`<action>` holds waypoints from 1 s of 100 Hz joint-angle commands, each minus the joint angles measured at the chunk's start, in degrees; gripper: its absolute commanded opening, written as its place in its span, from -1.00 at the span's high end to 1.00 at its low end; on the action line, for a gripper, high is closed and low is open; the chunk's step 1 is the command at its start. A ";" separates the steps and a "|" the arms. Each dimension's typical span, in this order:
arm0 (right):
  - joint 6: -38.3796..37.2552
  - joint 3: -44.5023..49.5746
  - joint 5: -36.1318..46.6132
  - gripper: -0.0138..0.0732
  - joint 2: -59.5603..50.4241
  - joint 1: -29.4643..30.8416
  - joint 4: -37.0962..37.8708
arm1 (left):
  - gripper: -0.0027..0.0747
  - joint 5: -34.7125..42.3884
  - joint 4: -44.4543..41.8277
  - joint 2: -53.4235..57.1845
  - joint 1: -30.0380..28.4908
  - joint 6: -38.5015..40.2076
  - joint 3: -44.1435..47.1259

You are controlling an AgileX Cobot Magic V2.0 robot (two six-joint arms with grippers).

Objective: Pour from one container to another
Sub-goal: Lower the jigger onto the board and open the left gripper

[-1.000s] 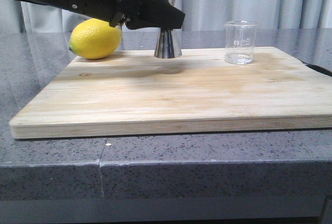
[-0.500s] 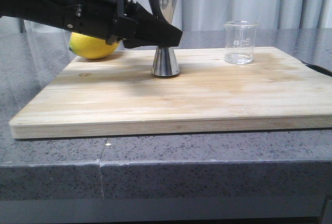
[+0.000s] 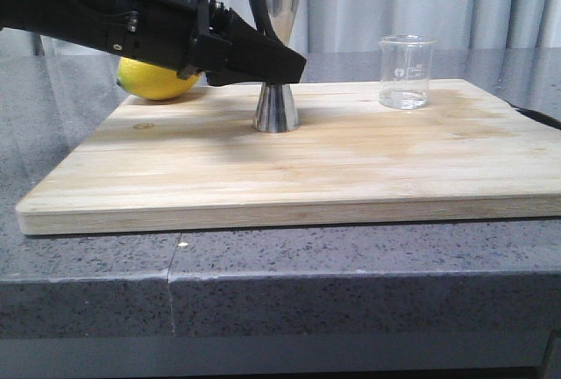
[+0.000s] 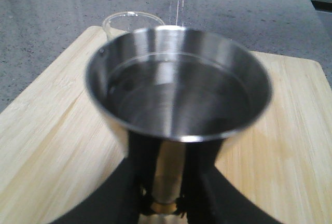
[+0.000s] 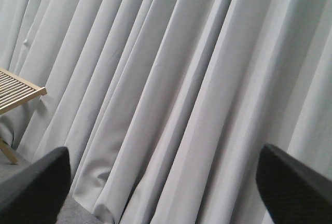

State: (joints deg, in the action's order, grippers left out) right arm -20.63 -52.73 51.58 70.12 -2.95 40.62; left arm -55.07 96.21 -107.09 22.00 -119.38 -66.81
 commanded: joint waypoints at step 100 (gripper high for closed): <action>0.53 -1.76 2.31 -0.82 -1.69 0.24 -1.90 | -0.28 -2.59 2.31 2.84 -0.21 -0.18 -1.16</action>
State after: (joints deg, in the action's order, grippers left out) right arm -20.42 -52.73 51.58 70.12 -2.95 40.62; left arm -54.07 95.70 -107.09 22.00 -119.47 -66.81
